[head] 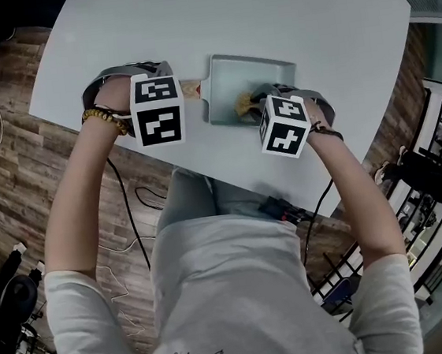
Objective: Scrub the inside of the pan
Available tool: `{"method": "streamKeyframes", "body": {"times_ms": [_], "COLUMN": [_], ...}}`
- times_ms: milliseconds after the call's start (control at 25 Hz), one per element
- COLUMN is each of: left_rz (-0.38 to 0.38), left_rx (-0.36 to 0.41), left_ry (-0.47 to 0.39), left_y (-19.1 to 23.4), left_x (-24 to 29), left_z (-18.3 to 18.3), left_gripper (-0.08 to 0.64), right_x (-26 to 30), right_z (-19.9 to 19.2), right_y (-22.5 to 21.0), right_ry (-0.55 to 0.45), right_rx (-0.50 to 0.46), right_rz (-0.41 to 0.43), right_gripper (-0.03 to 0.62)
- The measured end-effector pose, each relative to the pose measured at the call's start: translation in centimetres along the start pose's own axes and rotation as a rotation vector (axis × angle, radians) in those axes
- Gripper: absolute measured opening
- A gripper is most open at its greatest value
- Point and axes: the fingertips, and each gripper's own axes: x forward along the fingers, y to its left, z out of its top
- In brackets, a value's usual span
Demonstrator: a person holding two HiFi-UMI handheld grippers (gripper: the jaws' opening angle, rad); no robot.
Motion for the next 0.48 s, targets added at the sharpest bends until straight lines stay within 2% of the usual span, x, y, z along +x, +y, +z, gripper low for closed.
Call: {"method": "streamKeyframes", "body": {"times_ms": [480], "left_rz": [0.001], "left_rx": [0.006], "left_ry": [-0.005], "left_y": [-0.3], "left_x": [-0.5], "left_z": [0.5], "left_gripper": [0.144], "right_x": [-1.1], "right_z": [-1.5], "right_y": [-7.1], "right_ry": [0.017], "right_rx": [0.066], "right_rz": [-0.09], "right_gripper": [0.077]}}
